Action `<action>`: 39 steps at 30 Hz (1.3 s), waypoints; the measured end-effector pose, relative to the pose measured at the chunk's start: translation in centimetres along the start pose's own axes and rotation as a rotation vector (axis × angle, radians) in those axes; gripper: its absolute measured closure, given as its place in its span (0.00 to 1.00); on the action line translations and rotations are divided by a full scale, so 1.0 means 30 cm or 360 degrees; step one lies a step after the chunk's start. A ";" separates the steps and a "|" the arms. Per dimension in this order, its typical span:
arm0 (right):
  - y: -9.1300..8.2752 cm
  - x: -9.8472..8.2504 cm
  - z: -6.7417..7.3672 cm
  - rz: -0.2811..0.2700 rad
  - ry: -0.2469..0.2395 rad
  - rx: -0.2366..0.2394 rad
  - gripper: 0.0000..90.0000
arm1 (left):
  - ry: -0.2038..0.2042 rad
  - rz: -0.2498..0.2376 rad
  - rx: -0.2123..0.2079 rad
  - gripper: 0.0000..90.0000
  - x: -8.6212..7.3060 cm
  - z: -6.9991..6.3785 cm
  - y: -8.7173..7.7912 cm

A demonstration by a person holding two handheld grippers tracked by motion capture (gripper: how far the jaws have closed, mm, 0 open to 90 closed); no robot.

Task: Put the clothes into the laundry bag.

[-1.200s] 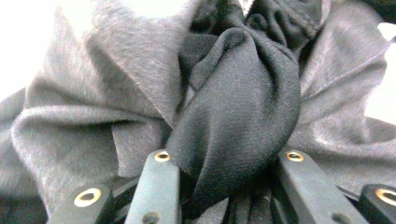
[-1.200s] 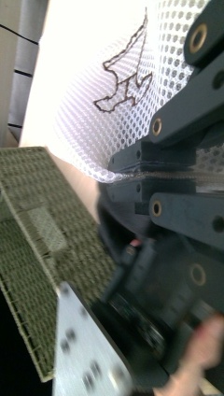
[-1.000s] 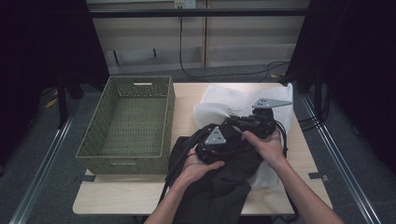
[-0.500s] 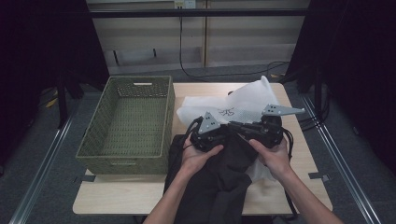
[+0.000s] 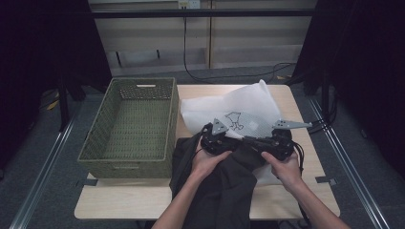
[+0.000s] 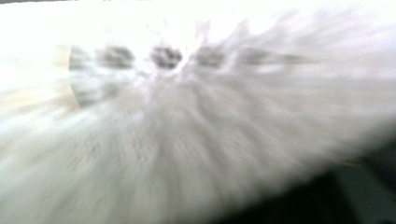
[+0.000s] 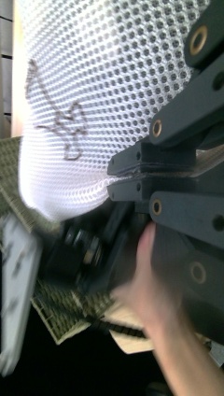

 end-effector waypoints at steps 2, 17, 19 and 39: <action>0.004 -0.010 -0.011 0.0010 -0.0002 -0.0003 0.96 | 0.0031 0.0011 0.0004 0.32 -0.003 -0.019 -0.040; 0.032 -0.034 -0.036 0.0059 -0.0025 -0.0044 0.96 | 0.0060 -0.0187 -0.0201 0.13 -0.099 -0.201 -0.273; 0.032 -0.035 -0.040 0.0060 -0.0030 -0.0042 0.96 | 0.0106 -0.0192 -0.0229 0.11 -0.097 -0.225 -0.277; 0.037 -0.037 -0.011 0.0089 -0.0077 -0.0024 0.96 | 0.0255 0.0256 -0.0111 0.54 -0.255 -0.185 -0.058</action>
Point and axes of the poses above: each handheld gripper's, and its own axes: y roughly forward along the jaws, x roughly out of its top, z roughly to its left, the point moved 4 cm from there along y, roughly forward along the jaws, and after that the axes turned 9 degrees about -x, right-handed, at the moved point
